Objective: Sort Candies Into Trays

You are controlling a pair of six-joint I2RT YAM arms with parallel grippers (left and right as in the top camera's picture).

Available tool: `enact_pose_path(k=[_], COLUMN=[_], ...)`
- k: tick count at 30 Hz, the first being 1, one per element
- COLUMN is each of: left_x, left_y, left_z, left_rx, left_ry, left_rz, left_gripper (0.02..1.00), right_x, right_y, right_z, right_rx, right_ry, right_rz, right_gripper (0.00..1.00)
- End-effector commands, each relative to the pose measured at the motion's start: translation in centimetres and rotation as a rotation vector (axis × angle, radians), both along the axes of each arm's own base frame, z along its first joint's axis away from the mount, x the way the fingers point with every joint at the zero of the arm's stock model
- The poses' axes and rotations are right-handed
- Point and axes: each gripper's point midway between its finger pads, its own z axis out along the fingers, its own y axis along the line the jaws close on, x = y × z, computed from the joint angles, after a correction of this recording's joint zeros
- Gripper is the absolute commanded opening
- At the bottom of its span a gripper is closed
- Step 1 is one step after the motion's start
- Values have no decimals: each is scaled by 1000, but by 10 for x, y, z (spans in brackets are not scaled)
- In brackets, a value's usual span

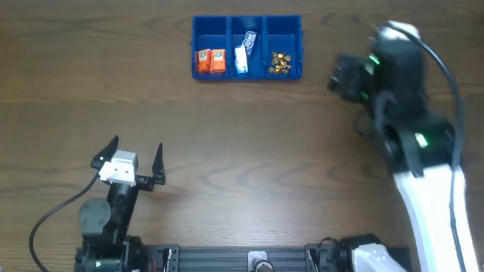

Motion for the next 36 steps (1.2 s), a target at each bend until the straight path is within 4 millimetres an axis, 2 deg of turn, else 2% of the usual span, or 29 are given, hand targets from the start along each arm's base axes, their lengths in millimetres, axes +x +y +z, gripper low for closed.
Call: enact_pose_path(k=[1,5,9,12,15,19,23,29,33,36], left_x=[-1,-1,-1,-1,-1,-1,-1,-1,-1,-1], left_y=[-4,-4,-4,-4,-4,-4,-4,-4,-4,-4], left_z=[-18,-18,-18,-18,-18,-18,-18,-18,-18,-18], left_rx=[9,9,9,9,9,9,9,9,9,9], left_ry=[47,47,47,47,47,47,47,47,47,47], left_rz=[-22,-22,-22,-21,-21,-21,-22,-21,-22,-22], left_gripper=[996,996,996,996,996,996,996,996,996,996], right_x=[-60,-97,-115,-119,-117,-115,-111,-104,-98,-94], right_y=[-23,-22,-19,-17,-17,-17,-17,1,16,16], right_z=[-32,-51,-75,-93,-108,-117,-116,-106,-112,-124], right_rx=[10,59,88,94,92,90,77,39,45,45], right_ry=[-6,-72,-87,-98,-149,-229,-317,-437,-468,-461], right_rz=[-20,-2,17,21,24,27,40,175,267,266], right_gripper=[1000,998,998,998,998,998,998,998,998,998])
